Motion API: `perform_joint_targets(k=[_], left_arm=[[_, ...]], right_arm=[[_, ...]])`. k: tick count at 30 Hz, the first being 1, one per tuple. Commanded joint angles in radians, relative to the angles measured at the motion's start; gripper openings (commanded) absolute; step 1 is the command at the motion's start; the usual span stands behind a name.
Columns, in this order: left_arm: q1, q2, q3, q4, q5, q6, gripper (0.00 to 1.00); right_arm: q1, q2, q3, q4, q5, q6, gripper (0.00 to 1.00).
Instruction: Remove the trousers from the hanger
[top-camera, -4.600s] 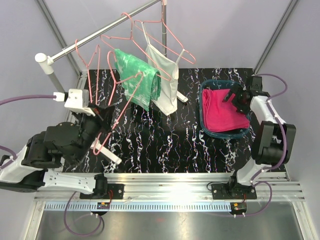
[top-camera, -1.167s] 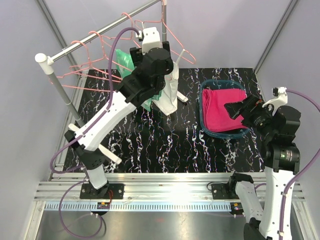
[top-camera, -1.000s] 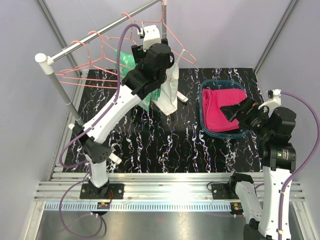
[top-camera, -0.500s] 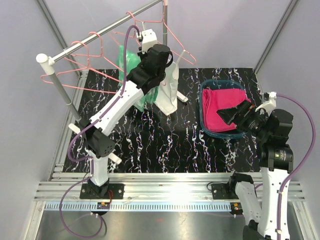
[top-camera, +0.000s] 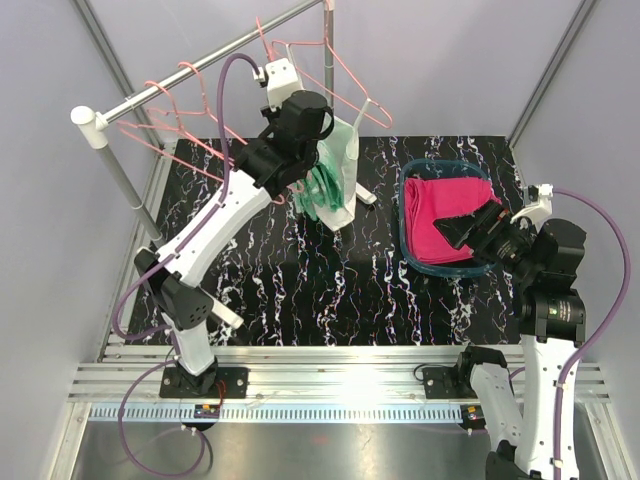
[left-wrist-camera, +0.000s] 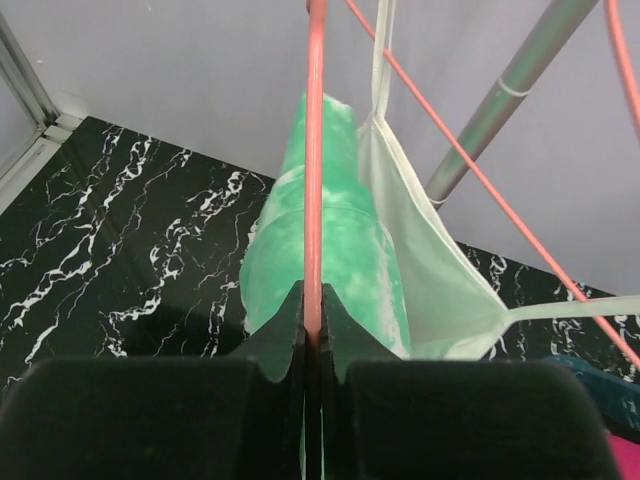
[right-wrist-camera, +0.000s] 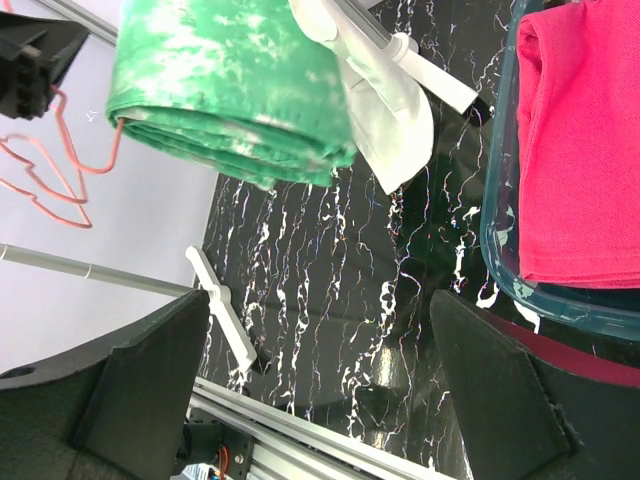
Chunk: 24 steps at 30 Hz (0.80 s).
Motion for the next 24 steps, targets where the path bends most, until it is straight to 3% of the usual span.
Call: perform_joint_targets(k=[1,11,15,19,24], left_arm=[[-0.01,-0.105,0.082,0.126,-0.03,0.005,0.0],[-0.074,-0.12,0.219,0.151,-0.009,0.145,0.0],[-0.146,-0.168,0.173,0.212,-0.065,0.217,0.0],[-0.22,-0.247,0.083,0.234,-0.079,0.217,0.0],[-0.275,-0.32,0.012,0.206,-0.05,0.152,0.0]], right_arm=[[0.005,-0.006,0.0,0.037,-0.035,0.015,0.99],[0.005,-0.012,0.023,0.029,-0.044,-0.039,0.99],[0.012,0.017,0.037,0.08,-0.095,-0.099,0.99],[0.052,0.092,0.032,0.23,-0.275,-0.039,0.99],[0.15,0.166,0.121,0.243,-0.265,-0.021,0.99]])
